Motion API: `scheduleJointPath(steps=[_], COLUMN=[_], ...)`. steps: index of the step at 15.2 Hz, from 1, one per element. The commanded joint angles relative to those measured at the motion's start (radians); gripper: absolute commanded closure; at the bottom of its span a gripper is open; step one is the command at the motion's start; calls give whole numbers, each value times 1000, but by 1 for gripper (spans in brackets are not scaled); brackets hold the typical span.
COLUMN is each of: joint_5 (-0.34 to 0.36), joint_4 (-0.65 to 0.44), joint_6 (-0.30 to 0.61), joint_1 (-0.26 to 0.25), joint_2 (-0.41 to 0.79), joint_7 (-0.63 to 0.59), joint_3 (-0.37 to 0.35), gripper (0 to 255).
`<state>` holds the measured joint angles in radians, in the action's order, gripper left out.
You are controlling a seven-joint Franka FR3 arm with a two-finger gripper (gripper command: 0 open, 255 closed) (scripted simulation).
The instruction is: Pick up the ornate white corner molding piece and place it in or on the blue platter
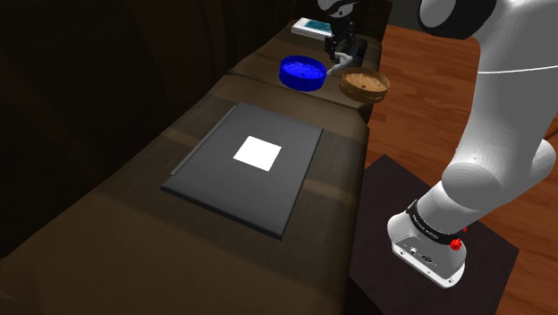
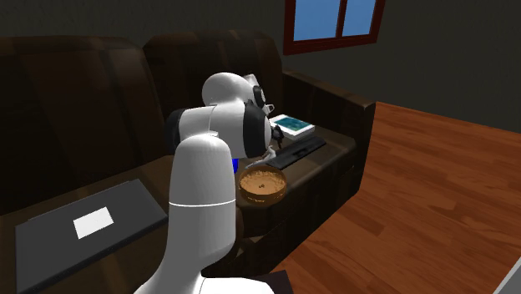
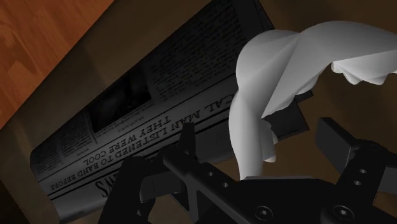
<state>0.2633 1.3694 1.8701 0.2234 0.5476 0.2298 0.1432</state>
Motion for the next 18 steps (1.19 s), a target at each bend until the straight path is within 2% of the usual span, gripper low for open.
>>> scheduleJointPath(steps=[1, 7, 8, 18], joint_5=[1, 1, 1, 0], joint_4=[9, 8, 8, 0], joint_6=[9, 9, 9, -2], joint_1=[1, 1, 1, 1], joint_2=[-1, -1, -1, -3], joint_7=[0, 0, 0, 3], joint_3=[0, 0, 0, 0], gripper=[0, 0, 255, 255])
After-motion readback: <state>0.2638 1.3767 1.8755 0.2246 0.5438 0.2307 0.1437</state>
